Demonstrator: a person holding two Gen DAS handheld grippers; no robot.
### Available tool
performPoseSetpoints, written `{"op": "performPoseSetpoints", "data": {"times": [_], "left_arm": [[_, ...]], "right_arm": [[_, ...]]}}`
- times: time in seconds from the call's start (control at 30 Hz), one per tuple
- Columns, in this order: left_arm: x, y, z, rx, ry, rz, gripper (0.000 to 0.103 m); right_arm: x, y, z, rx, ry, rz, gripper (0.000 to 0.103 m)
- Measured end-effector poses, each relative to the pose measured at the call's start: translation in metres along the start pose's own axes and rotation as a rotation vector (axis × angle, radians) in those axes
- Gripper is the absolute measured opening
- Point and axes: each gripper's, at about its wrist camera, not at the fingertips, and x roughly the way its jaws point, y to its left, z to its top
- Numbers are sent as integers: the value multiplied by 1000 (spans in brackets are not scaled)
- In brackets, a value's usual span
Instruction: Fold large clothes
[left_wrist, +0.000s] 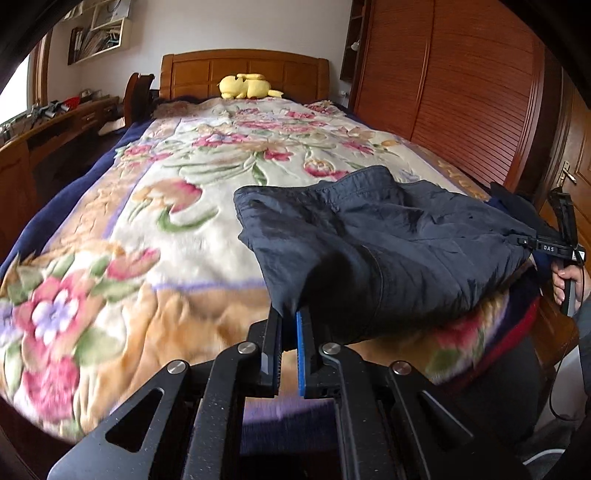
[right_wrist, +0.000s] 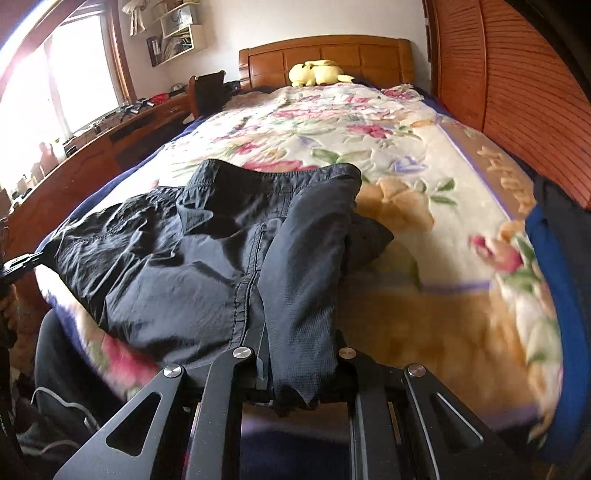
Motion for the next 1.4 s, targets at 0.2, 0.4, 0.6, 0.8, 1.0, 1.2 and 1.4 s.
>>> {"op": "performPoseSetpoints", "data": {"times": [0.2, 0.4, 0.6, 0.8, 1.0, 1.2, 1.4], "left_arm": [[6, -6, -4, 37, 38, 54, 7], [-4, -2, 4, 28, 16, 54, 14], [-18, 6, 26, 12, -51, 77, 31], [-11, 8, 55, 22, -95, 81, 35], [16, -1, 71, 34, -86, 66, 35], [50, -16, 80, 55, -48, 35, 35], [76, -36, 88, 95, -18, -4, 35]], "right_arm": [[0, -8, -2, -10, 48, -45, 20], [-15, 1, 23, -43, -15, -85, 47], [-13, -5, 64, -69, -70, -90, 56], [46, -29, 103, -55, -8, -83, 57], [108, -40, 133, -46, 84, -100, 57], [162, -55, 154, -21, 166, -90, 57], [212, -73, 165, 33, 285, -9, 57]]}}
